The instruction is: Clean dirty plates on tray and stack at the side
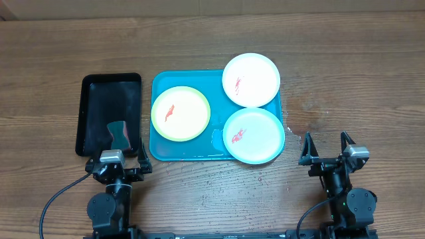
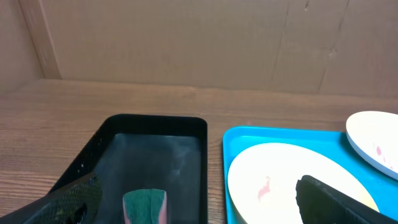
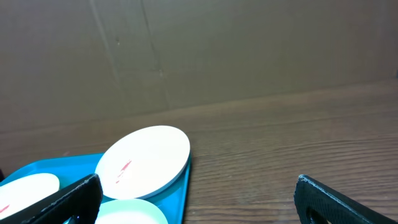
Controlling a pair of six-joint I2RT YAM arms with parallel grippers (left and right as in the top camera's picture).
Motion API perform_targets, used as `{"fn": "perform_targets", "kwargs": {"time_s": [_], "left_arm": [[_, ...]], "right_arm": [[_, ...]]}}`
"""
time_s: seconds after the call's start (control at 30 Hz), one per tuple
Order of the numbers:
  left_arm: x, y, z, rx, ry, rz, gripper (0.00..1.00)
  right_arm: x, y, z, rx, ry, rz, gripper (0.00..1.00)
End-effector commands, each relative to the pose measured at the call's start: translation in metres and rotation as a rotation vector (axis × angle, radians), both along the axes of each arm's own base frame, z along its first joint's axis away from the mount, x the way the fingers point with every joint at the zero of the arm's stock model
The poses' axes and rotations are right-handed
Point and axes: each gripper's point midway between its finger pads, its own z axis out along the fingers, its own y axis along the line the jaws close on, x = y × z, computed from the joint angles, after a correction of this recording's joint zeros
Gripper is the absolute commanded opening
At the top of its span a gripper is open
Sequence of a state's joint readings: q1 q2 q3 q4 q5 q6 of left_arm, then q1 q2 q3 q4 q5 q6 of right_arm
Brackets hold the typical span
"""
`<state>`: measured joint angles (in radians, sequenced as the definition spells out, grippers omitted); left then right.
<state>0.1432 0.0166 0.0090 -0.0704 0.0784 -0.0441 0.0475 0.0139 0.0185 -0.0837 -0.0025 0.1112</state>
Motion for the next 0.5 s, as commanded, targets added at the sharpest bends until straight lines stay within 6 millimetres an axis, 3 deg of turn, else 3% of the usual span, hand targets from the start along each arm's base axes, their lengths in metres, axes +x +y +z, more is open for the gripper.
{"fn": "perform_targets", "kwargs": {"time_s": [0.0, 0.47], "left_arm": [[-0.0003, -0.0010, 0.0000, 0.016, -0.004, -0.003, 1.00], [0.0002, -0.0022, 0.0073, -0.050, -0.038, -0.005, 1.00]], "right_arm": [[0.0001, -0.0036, -0.0024, -0.008, -0.002, -0.019, 1.00], [-0.0004, 0.0037, -0.0009, 0.027, -0.005, 0.022, 1.00]]}}
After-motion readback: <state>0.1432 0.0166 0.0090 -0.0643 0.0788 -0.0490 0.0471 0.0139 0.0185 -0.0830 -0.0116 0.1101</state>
